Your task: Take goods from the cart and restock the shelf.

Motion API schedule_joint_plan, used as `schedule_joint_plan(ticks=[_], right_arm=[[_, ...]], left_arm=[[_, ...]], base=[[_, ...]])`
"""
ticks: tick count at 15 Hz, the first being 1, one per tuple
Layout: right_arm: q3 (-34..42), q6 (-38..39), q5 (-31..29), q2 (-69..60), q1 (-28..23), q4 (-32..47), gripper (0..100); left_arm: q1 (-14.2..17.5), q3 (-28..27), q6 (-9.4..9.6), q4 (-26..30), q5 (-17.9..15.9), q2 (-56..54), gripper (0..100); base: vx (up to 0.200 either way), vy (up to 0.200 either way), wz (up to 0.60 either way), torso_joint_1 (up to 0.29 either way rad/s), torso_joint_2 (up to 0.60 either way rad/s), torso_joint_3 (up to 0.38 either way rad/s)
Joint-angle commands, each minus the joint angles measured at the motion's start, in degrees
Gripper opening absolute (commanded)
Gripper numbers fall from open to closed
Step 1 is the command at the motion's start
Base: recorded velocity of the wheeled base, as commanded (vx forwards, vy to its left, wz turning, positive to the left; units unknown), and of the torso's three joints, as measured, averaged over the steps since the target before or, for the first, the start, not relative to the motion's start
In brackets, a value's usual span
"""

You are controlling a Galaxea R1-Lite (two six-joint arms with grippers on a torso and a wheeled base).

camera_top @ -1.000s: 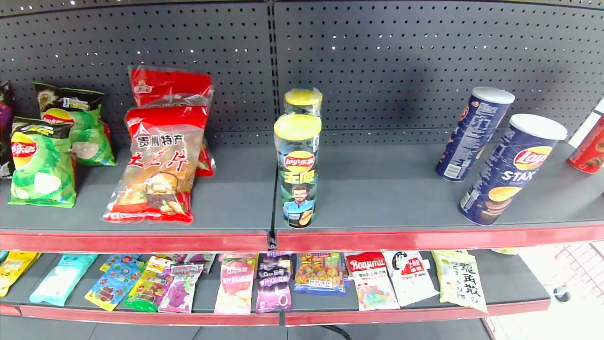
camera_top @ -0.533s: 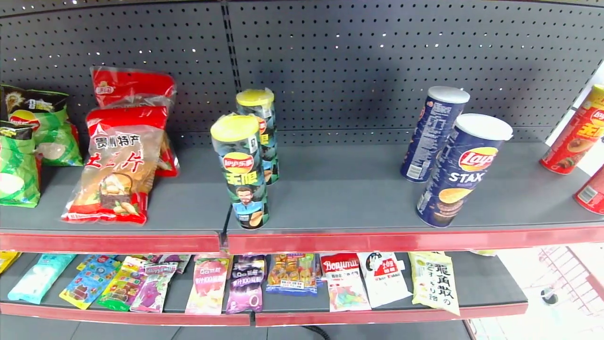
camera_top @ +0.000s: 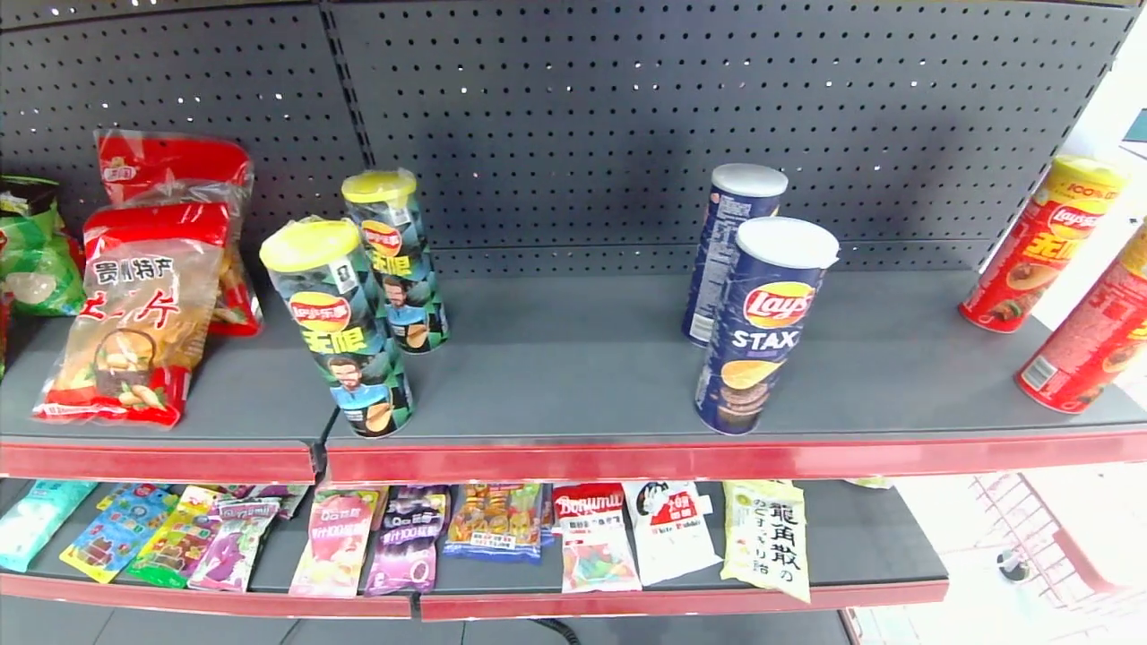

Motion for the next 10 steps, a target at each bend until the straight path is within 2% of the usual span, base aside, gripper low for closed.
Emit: schedule_joint_plan(ticks=[1, 10], right_arm=[[0.0, 0.0, 0.0, 0.0, 0.0, 0.0, 100], [0.0, 0.0, 0.0, 0.0, 0.0, 0.0, 100]], left_arm=[[0.0, 0.0, 0.00, 0.0, 0.0, 0.1, 100], [0.0, 0.0, 0.00, 0.0, 0.0, 0.1, 100]], base=[[0.000, -0.200, 0.00, 0.007, 0.01, 0.007], [0.000, -0.200, 0.00, 0.001, 0.00, 0.005]])
